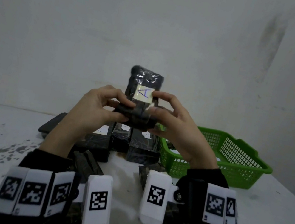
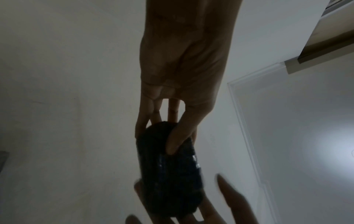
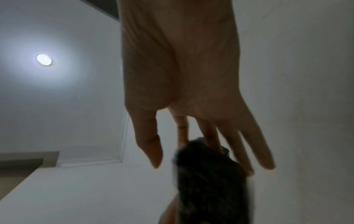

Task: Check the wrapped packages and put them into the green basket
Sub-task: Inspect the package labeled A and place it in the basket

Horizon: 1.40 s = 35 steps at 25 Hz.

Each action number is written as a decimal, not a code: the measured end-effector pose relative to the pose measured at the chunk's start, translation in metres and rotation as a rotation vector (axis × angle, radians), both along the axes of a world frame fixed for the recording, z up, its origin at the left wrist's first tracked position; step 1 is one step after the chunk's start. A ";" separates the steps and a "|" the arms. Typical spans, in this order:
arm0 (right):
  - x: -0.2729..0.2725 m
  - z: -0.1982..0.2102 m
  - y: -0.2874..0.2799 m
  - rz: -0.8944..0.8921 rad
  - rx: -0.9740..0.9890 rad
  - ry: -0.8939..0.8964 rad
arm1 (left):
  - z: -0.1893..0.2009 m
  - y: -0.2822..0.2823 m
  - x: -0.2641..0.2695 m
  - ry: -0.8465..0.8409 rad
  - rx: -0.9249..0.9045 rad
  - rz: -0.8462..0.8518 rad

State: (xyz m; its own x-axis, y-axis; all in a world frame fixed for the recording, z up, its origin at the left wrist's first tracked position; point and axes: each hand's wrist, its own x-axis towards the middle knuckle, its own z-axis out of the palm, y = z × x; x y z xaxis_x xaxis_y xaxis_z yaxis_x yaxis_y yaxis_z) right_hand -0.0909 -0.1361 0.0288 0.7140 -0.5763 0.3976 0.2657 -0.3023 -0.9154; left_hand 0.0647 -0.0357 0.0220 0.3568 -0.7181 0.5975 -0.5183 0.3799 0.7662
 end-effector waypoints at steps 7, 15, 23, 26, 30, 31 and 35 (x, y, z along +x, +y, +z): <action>0.004 -0.005 -0.016 -0.137 0.266 -0.214 | -0.002 -0.006 -0.007 -0.093 0.069 -0.053; 0.000 0.001 0.000 -0.091 -0.264 -0.078 | -0.002 -0.007 -0.010 -0.041 0.118 -0.114; 0.012 0.001 0.011 0.135 -0.048 -0.005 | -0.003 -0.005 -0.008 0.001 0.056 -0.259; 0.012 0.003 0.017 0.052 -0.131 0.053 | -0.005 -0.015 -0.010 0.172 0.084 -0.304; 0.014 0.001 0.018 0.052 -0.112 0.017 | -0.005 -0.023 -0.006 0.249 0.089 -0.246; 0.015 0.000 0.017 0.068 -0.085 -0.004 | -0.005 -0.023 -0.006 0.222 0.085 -0.219; 0.018 -0.002 0.014 0.128 -0.048 -0.106 | -0.003 -0.022 -0.010 0.136 0.060 -0.134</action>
